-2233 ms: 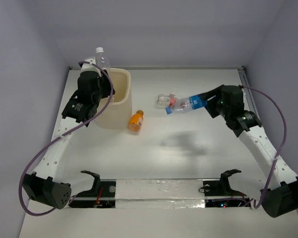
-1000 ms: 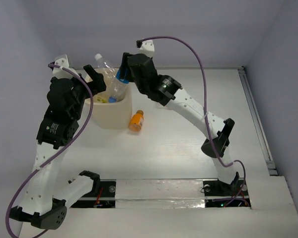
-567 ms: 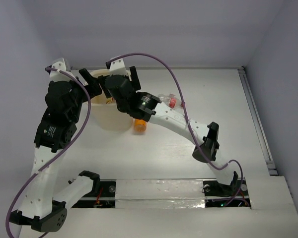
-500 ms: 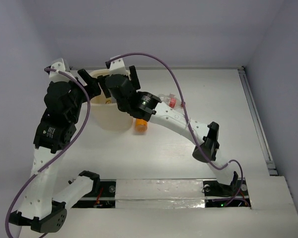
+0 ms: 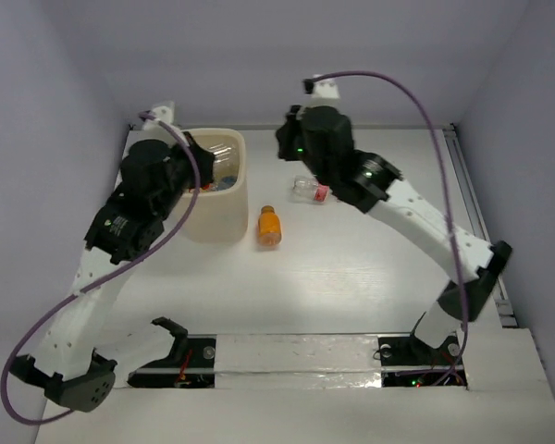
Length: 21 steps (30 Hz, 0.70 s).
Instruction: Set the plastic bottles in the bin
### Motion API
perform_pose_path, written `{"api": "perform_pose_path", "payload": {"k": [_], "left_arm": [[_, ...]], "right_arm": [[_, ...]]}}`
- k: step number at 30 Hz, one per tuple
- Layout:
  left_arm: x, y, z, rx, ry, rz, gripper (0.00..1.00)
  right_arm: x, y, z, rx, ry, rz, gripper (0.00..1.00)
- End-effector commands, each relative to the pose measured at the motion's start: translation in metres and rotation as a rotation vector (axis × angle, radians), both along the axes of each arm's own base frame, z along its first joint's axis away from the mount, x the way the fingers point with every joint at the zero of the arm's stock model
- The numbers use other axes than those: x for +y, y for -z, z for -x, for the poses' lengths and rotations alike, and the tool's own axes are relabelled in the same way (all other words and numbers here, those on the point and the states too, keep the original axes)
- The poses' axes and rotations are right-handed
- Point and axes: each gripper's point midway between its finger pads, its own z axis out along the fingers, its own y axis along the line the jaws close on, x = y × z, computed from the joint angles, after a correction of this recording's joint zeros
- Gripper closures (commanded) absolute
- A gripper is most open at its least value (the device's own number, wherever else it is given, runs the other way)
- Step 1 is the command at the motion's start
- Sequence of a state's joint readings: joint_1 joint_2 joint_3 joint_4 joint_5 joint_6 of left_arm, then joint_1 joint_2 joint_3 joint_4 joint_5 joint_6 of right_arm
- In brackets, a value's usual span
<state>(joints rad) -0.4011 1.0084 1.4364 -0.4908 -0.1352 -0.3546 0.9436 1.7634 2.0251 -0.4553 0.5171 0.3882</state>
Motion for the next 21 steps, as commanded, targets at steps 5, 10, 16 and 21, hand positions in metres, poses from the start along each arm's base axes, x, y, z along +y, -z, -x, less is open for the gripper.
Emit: {"api": "perform_pose_path", "payload": {"k": [5,10,16,21], "left_arm": [[-0.102,0.068,0.014,0.164,0.179,0.004,1.00],[-0.134,0.123,0.037,0.295,0.189,0.034,1.00],[-0.161,0.190,0.047,0.436,0.129,-0.044,0.84],[-0.143,0.243,0.039,0.505,-0.033,-0.125,0.28]], "right_arm": [[-0.085,0.029,0.029,0.064,0.011,-0.097,1.00],[-0.131,0.076,0.042,0.127,0.085,-0.056,1.00],[-0.150,0.128,0.032,0.239,0.049,-0.009,1.00],[-0.154,0.148,0.035,0.276,0.023,0.045,0.99]]}}
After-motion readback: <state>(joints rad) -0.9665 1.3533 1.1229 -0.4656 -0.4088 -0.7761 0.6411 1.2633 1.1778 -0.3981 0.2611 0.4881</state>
